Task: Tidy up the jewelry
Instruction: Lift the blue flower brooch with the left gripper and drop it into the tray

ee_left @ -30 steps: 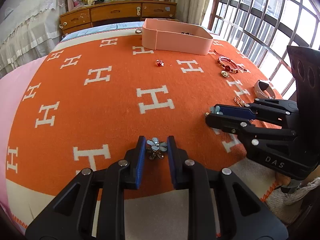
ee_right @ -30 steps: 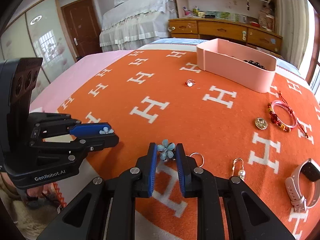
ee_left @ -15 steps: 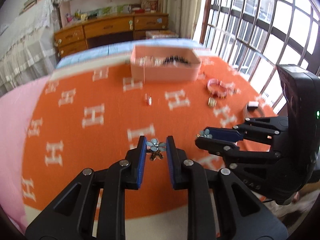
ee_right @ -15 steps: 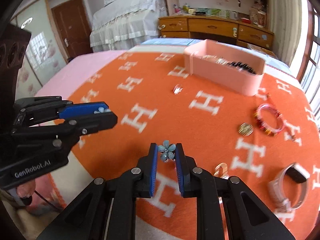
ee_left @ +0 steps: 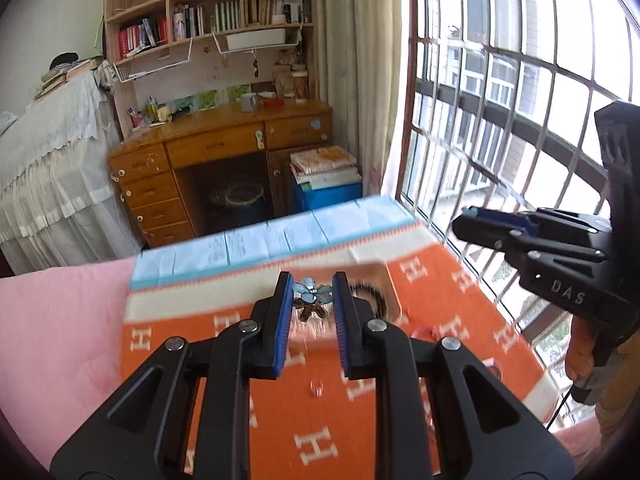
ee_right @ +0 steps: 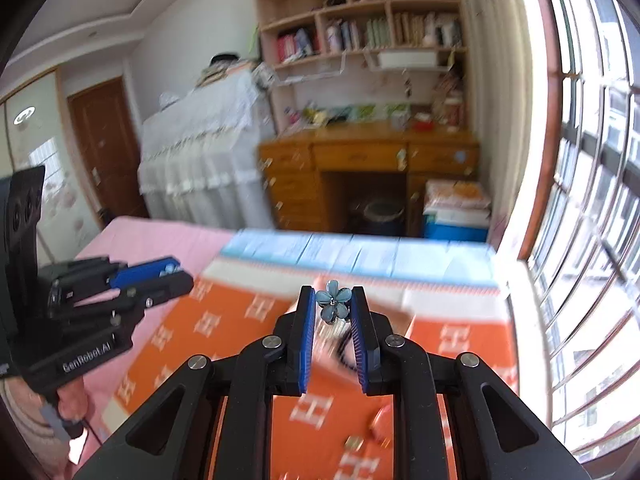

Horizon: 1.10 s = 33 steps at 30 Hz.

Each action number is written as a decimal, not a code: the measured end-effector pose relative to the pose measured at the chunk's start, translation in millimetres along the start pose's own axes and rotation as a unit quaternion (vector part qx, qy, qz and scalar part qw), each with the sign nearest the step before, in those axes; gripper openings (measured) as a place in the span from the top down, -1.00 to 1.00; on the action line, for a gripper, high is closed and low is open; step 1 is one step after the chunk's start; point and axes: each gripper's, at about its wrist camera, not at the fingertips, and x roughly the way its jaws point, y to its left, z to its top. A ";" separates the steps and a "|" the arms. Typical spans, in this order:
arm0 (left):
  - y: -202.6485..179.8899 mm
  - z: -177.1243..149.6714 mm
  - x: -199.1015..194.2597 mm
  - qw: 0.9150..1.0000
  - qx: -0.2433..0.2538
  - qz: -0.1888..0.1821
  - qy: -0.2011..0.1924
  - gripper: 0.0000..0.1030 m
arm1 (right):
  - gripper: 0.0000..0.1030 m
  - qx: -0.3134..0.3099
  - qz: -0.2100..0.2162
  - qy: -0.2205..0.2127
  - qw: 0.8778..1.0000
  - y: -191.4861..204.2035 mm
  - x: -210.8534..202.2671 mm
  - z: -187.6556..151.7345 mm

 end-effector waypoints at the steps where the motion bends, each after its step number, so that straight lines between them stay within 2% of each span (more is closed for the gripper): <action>1: 1.5 9.4 4.5 1.000 -0.003 0.002 0.001 0.67 | 0.67 0.005 -0.004 -0.006 1.000 -3.9 0.4 12.1; 6: 8.7 41.9 44.0 1.000 -0.011 0.021 0.013 0.67 | 0.67 0.020 -0.016 -0.009 1.000 -20.9 20.7 50.1; 11: 11.4 44.4 119.8 0.997 -0.014 0.022 0.066 0.67 | 0.67 0.038 -0.009 0.046 0.998 -40.3 78.8 56.2; 18: 15.2 6.0 213.4 0.988 -0.040 0.012 0.147 0.67 | 0.67 0.064 0.012 0.161 0.985 -53.4 175.2 2.7; 23: 12.5 -37.1 258.8 0.977 -0.032 0.016 0.211 0.65 | 0.65 0.065 0.019 0.220 0.973 -52.1 218.2 -38.4; 25: 8.7 -51.6 269.0 0.972 -0.026 0.011 0.234 0.52 | 0.53 0.070 0.018 0.236 0.969 -52.4 229.4 -47.1; 26: 8.4 -56.3 271.5 0.970 -0.027 0.008 0.240 0.33 | 0.37 0.074 0.017 0.237 0.969 -53.4 233.3 -51.5; 27: 10.0 -60.2 271.4 0.970 -0.027 0.009 0.241 0.13 | 0.33 0.078 0.014 0.235 0.969 -55.2 234.5 -53.7; 29: 12.7 -64.0 269.5 0.971 -0.032 0.004 0.238 -0.04 | 0.32 0.081 0.014 0.233 0.969 -59.7 238.0 -58.0; 33: 15.1 -65.7 257.9 0.970 -0.035 -0.009 0.240 -0.06 | 0.31 0.087 0.014 0.228 0.970 -66.9 233.6 -56.7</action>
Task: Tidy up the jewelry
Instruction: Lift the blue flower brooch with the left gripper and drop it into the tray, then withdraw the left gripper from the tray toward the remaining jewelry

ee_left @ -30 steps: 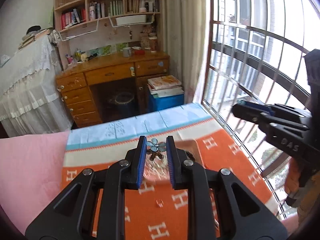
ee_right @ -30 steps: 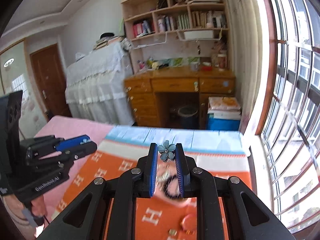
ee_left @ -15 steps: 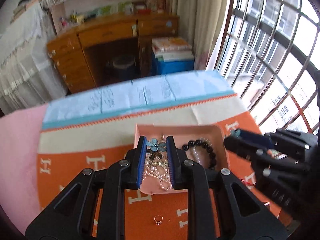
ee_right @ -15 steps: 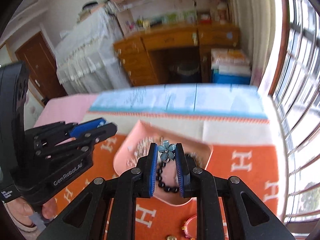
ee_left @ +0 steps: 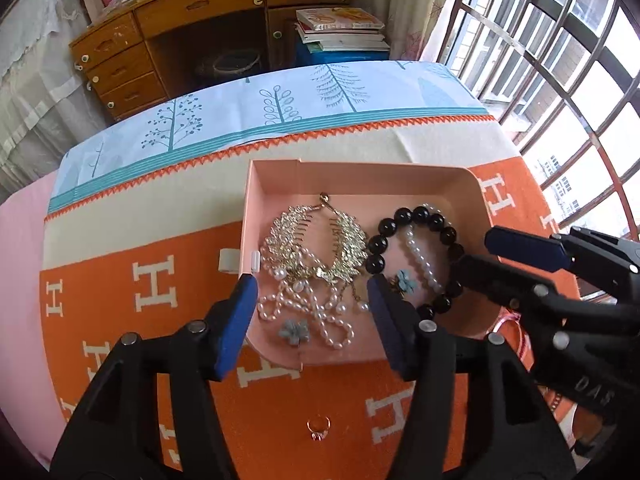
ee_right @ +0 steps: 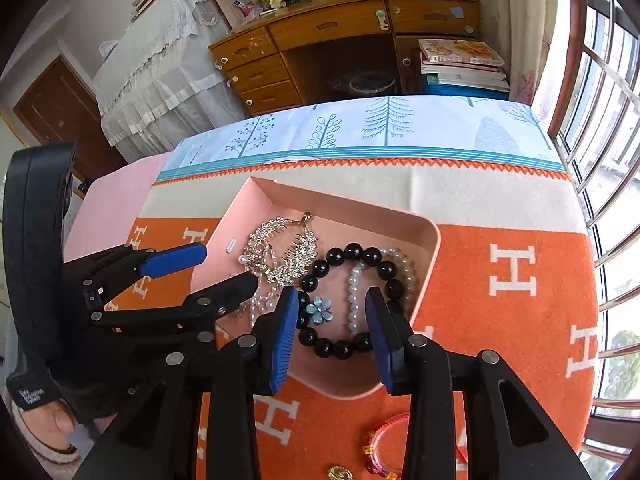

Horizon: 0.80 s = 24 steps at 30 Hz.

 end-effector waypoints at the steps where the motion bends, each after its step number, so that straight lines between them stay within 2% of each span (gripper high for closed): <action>1: -0.8 -1.2 -4.6 1.000 0.001 0.000 -0.001 -0.06 | 0.31 -0.002 -0.001 -0.001 1.000 -1.0 -4.9 -1.2; 12: -19.5 -18.5 -45.8 1.000 0.010 -0.020 -0.015 -0.06 | 0.31 -0.004 -0.015 -0.028 0.999 -13.4 -71.4 -33.4; 24: -75.6 -61.0 -80.3 0.996 0.073 -0.054 -0.022 -0.06 | 0.31 -0.010 -0.030 -0.050 0.998 -49.8 -136.9 -115.4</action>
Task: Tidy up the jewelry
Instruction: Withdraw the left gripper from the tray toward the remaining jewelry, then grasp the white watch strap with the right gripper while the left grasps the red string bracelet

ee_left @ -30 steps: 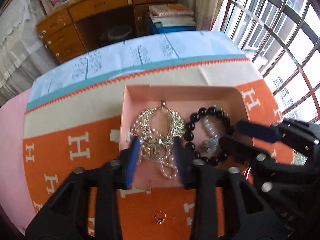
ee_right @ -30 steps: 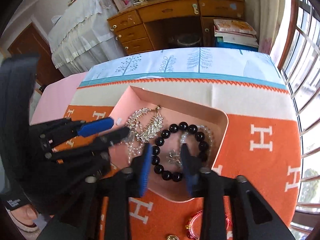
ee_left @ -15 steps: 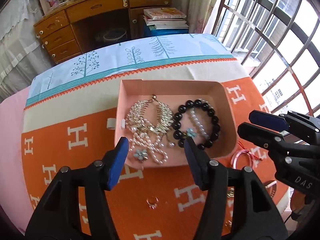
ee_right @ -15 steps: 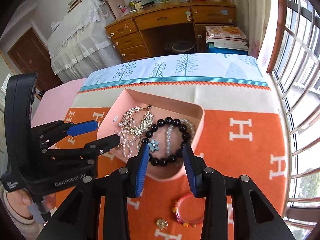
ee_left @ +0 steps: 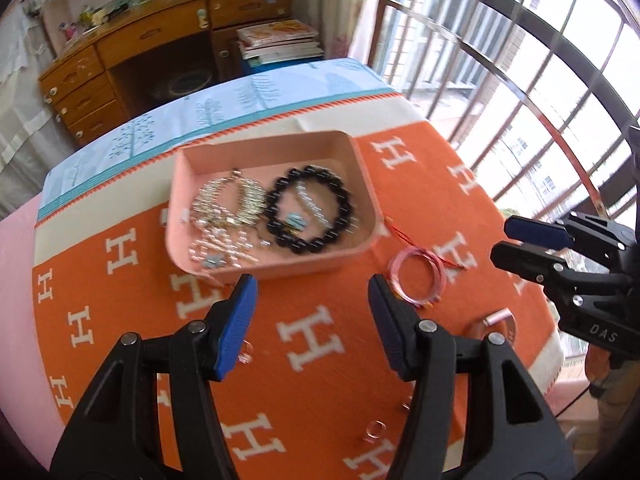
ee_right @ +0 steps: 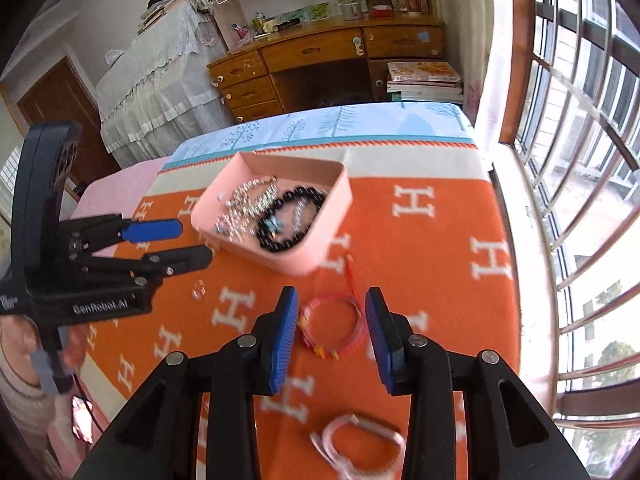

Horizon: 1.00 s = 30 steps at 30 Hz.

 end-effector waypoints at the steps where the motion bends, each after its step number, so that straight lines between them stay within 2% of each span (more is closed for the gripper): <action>1: -6.5 -2.8 -1.0 1.000 0.006 -0.003 0.000 -0.06 | 0.31 -0.004 -0.005 -0.001 1.000 -3.9 -7.3 -8.7; 7: -44.9 -19.0 3.2 0.999 0.042 -0.022 0.011 -0.06 | 0.31 -0.022 -0.015 0.003 1.000 -22.7 -34.8 -51.8; 13: -72.9 -37.0 15.3 0.996 0.068 -0.044 0.031 -0.06 | 0.31 -0.050 -0.015 0.018 0.998 -30.3 -44.3 -84.3; 19: -84.9 -65.6 26.4 0.993 0.093 -0.047 0.053 -0.06 | 0.31 -0.092 -0.002 0.045 0.995 -16.4 -34.2 -106.9; 24: -90.8 -87.1 40.0 0.990 0.110 -0.036 0.075 -0.06 | 0.31 -0.146 0.007 0.071 0.987 1.6 -21.1 -123.9; 30: -92.2 -89.9 46.7 0.990 0.115 -0.032 0.081 -0.06 | 0.32 -0.196 0.007 0.094 0.976 17.2 1.9 -135.6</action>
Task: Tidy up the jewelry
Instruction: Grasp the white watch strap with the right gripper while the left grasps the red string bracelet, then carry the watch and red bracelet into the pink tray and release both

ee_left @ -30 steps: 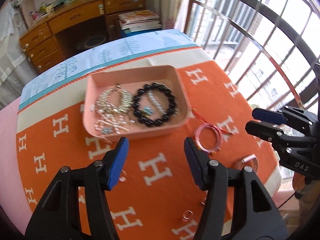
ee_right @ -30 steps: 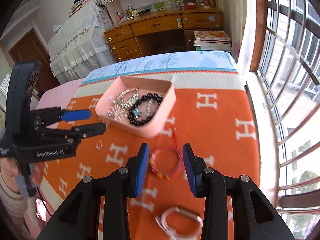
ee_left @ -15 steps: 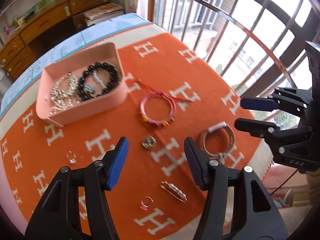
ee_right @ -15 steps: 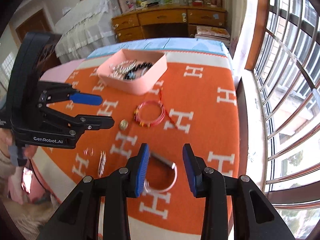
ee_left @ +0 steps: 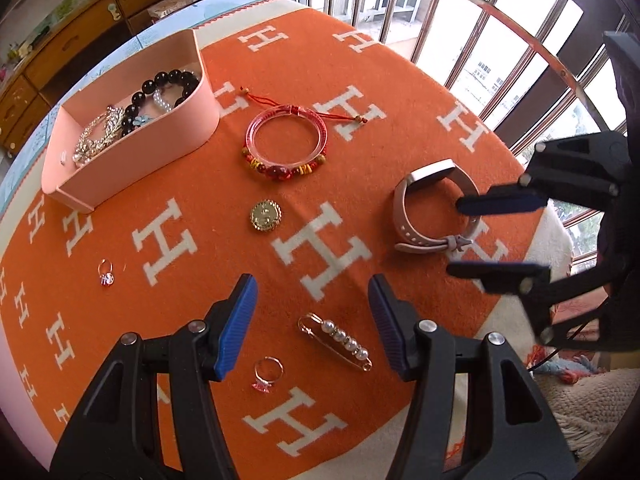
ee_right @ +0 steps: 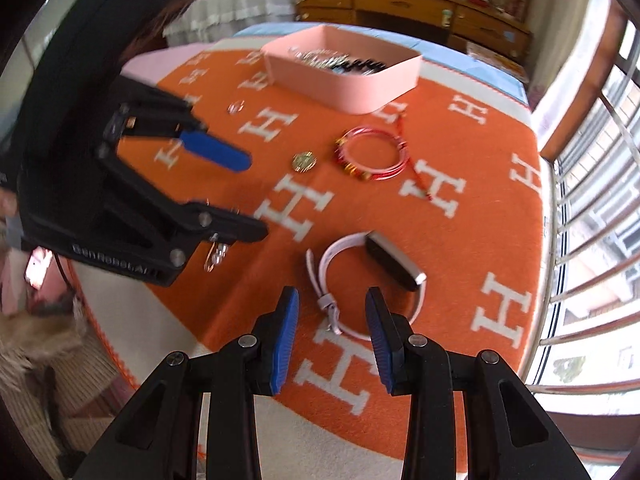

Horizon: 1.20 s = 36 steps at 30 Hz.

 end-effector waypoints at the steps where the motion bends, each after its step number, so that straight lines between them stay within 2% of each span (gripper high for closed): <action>1: -0.2 1.5 -0.2 1.000 0.000 0.000 0.000 -0.06 | 0.33 -0.009 -0.002 0.004 1.000 2.6 3.6 -0.5; 3: -0.7 4.7 0.0 1.000 0.000 -0.001 -0.001 -0.06 | 0.59 -0.020 -0.014 0.013 1.000 4.1 12.2 -0.5; 7: -3.0 14.4 3.3 1.000 0.002 -0.001 -0.002 -0.06 | 0.81 -0.004 -0.023 0.007 1.000 -4.5 17.3 2.4; 10: -0.6 24.6 4.1 1.000 -0.010 -0.006 -0.007 -0.06 | 0.82 0.027 -0.048 -0.008 0.998 -18.5 17.7 8.5; 14: 11.7 43.3 7.8 0.999 -0.053 -0.001 -0.011 -0.06 | 0.82 0.089 -0.050 -0.034 0.994 -45.6 13.2 17.3; 20: 39.2 75.4 19.5 0.992 -0.128 0.000 -0.006 -0.06 | 0.82 0.119 -0.045 -0.057 0.990 -62.7 9.4 26.2; 22: 46.2 83.3 24.3 0.989 -0.146 0.007 -0.002 0.00 | 0.82 0.125 -0.042 -0.060 0.989 -65.1 9.2 26.7; 24: 51.2 89.3 30.5 0.988 -0.156 0.014 0.006 0.23 | 0.82 0.129 -0.039 -0.060 0.989 -68.1 9.8 27.2; 28: 54.7 93.9 47.1 0.984 -0.170 0.029 0.034 0.45 | 0.82 0.135 -0.038 -0.062 0.988 -70.6 11.0 27.6; 31: 51.3 96.8 49.5 0.986 -0.158 0.034 0.036 0.45 | 0.82 0.144 -0.037 -0.068 0.987 -75.0 12.0 30.9; 32: 49.9 97.4 49.8 0.987 -0.155 0.038 0.035 0.52 | 0.82 0.147 -0.037 -0.069 0.986 -76.5 12.3 32.4; 33: 49.1 97.8 49.7 0.987 -0.152 0.042 0.035 0.72 | 0.82 0.148 -0.037 -0.070 0.986 -76.8 12.7 33.2; 36: 49.0 97.6 48.9 0.987 -0.152 0.035 0.033 0.82 | 0.82 0.156 -0.036 -0.071 0.985 -77.4 12.2 34.9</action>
